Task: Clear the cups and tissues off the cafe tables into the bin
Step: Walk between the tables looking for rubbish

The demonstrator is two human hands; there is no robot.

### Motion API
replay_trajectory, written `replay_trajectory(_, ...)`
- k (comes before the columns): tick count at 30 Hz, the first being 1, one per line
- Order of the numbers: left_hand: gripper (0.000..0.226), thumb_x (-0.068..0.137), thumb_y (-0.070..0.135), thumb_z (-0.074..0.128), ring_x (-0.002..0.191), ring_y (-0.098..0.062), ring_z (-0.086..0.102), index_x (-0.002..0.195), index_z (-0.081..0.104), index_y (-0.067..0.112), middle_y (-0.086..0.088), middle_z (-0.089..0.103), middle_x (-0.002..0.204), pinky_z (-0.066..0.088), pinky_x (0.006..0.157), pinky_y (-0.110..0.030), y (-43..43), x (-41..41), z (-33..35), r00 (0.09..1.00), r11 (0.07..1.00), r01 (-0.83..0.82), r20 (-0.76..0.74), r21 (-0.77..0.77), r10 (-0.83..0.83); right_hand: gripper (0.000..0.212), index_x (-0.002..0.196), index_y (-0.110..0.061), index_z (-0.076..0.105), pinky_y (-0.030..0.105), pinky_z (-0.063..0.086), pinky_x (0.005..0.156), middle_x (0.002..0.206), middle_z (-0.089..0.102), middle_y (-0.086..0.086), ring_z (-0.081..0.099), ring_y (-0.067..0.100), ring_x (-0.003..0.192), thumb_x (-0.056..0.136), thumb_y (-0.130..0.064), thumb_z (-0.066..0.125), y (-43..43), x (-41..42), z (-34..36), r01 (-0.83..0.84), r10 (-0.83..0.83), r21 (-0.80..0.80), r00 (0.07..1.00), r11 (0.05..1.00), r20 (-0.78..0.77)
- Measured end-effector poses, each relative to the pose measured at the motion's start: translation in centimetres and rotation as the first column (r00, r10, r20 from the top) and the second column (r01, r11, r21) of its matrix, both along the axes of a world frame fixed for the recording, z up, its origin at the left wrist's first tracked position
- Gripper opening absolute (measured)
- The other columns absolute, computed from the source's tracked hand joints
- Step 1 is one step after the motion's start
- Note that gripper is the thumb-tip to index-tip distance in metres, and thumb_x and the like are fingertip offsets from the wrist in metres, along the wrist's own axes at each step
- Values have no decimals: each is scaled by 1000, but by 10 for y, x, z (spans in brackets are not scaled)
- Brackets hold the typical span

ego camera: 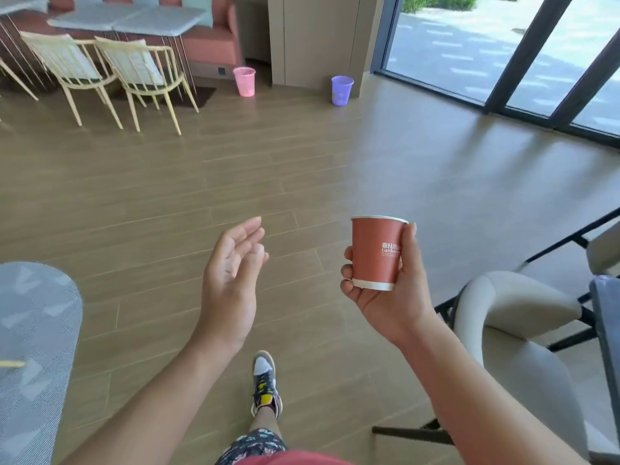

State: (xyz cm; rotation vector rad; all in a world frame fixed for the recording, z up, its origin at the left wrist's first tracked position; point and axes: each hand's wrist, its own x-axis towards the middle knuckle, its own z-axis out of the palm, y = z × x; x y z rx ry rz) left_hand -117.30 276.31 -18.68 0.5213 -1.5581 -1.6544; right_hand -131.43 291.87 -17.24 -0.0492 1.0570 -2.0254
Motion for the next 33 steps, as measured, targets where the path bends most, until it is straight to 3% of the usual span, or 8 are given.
replay_trajectory(13,35,92,32,57,131,-11,58,125,63,24,17,65,133,51,107,-44,-225,-210,10,994,995,98,53,-22,-96,68,104,-13,75,31,52,61,88,65,13,59,24,68,95,-72,45,-215,-190,4,99,-100,13,995,995,19)
replay_trajectory(21,45,86,43,58,132,-12,58,125,62,23,14,65,133,51,107,-44,-293,-359,-4,987,989,146,71,-10,-145,70,106,-11,74,30,52,61,88,66,14,59,24,67,92,-73,45,-279,-327,-15,137,-138,22,988,990,73)
replay_trajectory(33,46,87,43,59,132,-10,58,127,62,22,15,65,134,46,111,-54,-362,-651,3,983,987,150,117,-50,-144,73,114,-9,70,35,53,67,89,66,15,59,24,70,89,-73,47,-356,-628,-7,110,-110,-12,993,994,38)
